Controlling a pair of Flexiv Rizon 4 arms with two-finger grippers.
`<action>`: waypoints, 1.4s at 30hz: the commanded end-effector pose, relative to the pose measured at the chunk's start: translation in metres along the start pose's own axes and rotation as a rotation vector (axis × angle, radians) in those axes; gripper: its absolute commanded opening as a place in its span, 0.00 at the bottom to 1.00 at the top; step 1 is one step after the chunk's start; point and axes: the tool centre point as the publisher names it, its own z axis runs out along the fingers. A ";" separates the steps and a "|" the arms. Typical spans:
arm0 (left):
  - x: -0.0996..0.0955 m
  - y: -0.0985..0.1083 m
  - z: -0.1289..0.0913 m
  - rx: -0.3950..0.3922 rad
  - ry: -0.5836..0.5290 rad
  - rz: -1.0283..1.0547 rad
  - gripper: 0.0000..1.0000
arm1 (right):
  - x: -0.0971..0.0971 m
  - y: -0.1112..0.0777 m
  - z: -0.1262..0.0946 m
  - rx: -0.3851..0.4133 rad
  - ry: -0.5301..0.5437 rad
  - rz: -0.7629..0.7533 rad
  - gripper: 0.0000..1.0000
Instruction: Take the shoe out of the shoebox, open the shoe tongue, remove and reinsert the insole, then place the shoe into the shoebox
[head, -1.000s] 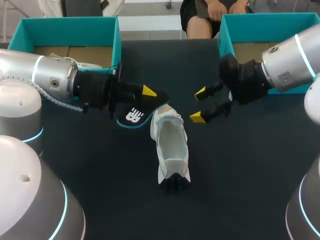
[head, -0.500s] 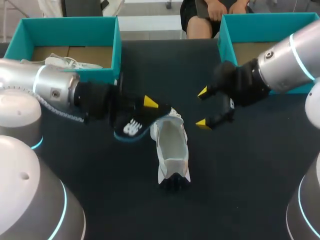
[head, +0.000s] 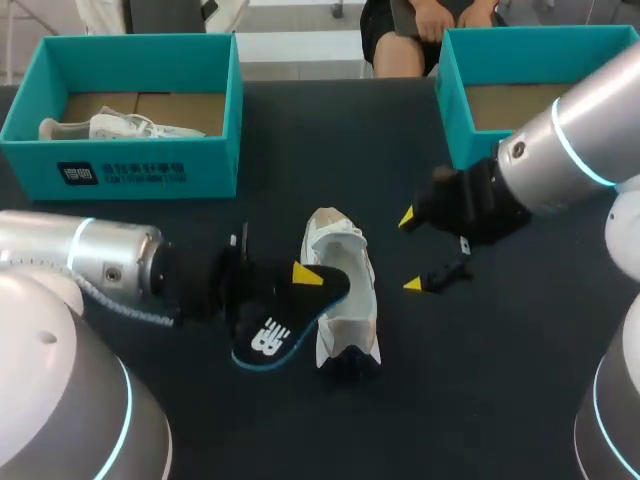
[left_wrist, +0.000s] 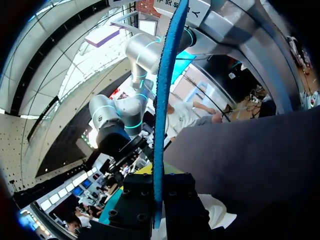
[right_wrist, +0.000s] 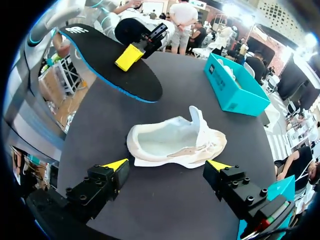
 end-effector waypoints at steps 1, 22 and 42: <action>0.010 0.001 0.009 -0.035 -0.022 0.005 0.00 | 0.002 -0.006 0.013 0.000 0.028 0.012 1.00; 0.018 0.012 0.011 -0.035 -0.028 -0.010 0.00 | -0.004 -0.018 0.033 0.071 0.033 -0.057 1.00; 0.028 0.023 0.004 -0.050 -0.064 -0.019 0.00 | -0.022 -0.028 0.072 0.067 0.030 -0.088 1.00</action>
